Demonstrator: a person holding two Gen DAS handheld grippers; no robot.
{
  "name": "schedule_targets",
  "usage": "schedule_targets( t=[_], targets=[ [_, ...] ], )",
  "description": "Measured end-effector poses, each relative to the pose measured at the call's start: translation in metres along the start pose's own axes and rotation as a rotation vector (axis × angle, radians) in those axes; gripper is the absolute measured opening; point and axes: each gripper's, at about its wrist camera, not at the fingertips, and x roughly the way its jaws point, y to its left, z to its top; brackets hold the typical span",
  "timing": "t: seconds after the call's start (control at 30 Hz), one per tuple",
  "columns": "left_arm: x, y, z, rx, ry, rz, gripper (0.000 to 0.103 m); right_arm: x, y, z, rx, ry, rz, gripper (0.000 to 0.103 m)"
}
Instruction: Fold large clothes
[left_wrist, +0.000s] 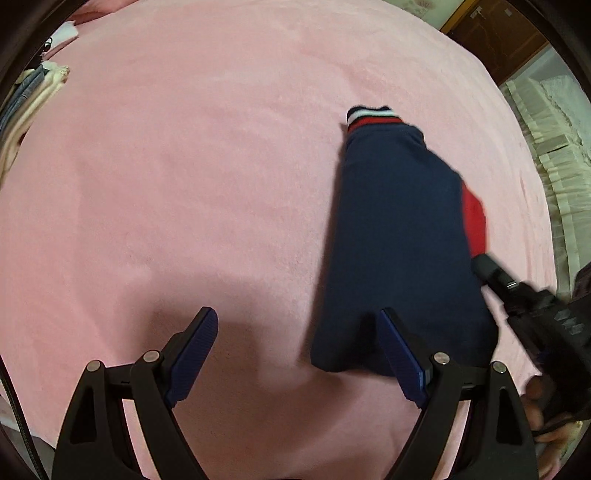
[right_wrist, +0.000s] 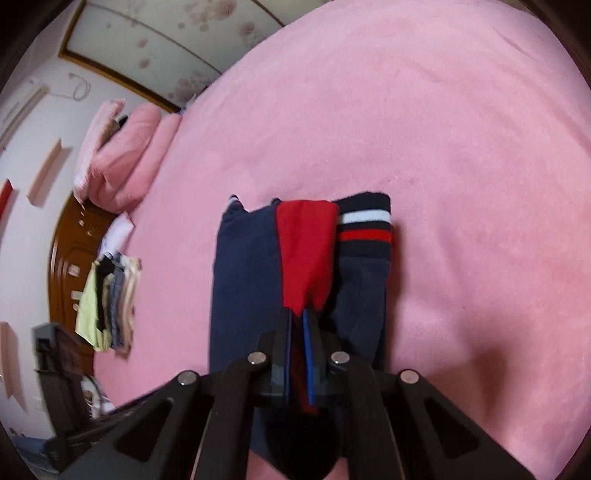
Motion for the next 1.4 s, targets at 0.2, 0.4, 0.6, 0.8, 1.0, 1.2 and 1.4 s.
schedule_targets(
  t=[0.2,0.4,0.6,0.8,1.0,1.2,1.4],
  targets=[
    [-0.003,-0.003,-0.006,-0.018,0.005,-0.036,0.086,-0.042,0.019,0.006,-0.005,-0.086,0.035,0.004],
    [-0.014,-0.01,-0.004,0.018,0.002,-0.021,0.086,-0.029,-0.009,0.001,0.054,-0.032,-0.12,0.004],
    [-0.013,-0.012,-0.003,0.033,-0.001,-0.012,0.086,-0.062,-0.006,0.001,0.069,-0.115,-0.097,0.004],
    [-0.013,-0.01,-0.001,0.029,-0.002,-0.045,0.086,-0.021,-0.034,0.0,0.014,-0.055,-0.268,0.004],
    [-0.023,-0.02,0.01,0.116,-0.043,-0.047,0.081,0.0,-0.022,-0.002,-0.067,-0.037,-0.348,0.006],
    [-0.038,-0.039,0.043,0.191,-0.149,-0.205,0.053,-0.045,0.005,0.001,-0.16,-0.293,-0.319,0.006],
    [0.012,-0.064,0.085,0.147,-0.066,-0.344,0.034,0.005,0.01,0.025,-0.144,-0.129,-0.161,0.006]
  ],
)
